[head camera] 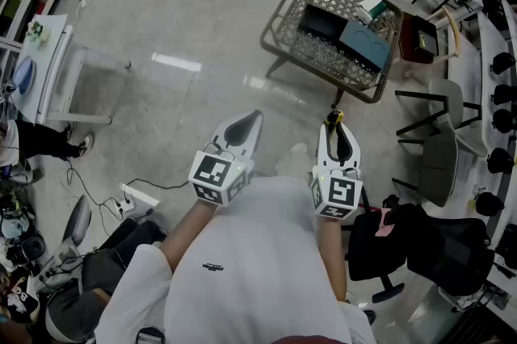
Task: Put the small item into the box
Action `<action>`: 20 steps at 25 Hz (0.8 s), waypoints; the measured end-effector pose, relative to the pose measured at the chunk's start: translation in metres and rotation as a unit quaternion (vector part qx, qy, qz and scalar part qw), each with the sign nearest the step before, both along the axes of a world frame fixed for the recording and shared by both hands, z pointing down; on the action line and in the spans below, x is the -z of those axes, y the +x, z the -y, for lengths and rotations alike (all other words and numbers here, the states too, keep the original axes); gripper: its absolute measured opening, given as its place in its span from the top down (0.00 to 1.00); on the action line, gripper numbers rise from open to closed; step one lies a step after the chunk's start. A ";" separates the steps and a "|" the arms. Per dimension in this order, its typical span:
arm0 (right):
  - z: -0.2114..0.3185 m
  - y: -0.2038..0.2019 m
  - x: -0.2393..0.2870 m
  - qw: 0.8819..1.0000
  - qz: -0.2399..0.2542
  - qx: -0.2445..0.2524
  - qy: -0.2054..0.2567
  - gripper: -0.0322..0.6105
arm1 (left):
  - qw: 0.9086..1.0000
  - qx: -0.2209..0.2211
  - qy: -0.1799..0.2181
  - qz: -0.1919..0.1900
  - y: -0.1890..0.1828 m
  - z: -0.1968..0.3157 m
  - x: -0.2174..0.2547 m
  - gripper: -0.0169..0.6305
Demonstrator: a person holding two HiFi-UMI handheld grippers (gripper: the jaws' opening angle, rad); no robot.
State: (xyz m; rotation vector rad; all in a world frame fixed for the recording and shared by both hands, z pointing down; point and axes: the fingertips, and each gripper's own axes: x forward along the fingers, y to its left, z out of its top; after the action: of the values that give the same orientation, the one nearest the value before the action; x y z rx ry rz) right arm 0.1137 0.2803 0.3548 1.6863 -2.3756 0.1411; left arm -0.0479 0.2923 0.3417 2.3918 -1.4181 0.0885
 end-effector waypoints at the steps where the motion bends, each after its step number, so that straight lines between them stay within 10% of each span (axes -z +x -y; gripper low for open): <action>1: -0.021 0.004 0.006 1.000 0.004 -0.003 -0.004 0.79 | 1.000 -0.003 -0.002 0.000 0.004 -0.016 0.006 0.97; 20: -0.096 0.020 0.039 0.996 0.080 0.038 -0.023 0.79 | 0.999 0.038 0.001 0.004 0.040 -0.089 0.047 0.97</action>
State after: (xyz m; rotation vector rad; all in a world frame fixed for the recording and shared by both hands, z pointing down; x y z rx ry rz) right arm 0.1339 0.3762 0.3159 1.6176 -2.5245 0.3274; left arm -0.0083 0.3817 0.2947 2.3396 -1.5105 0.0773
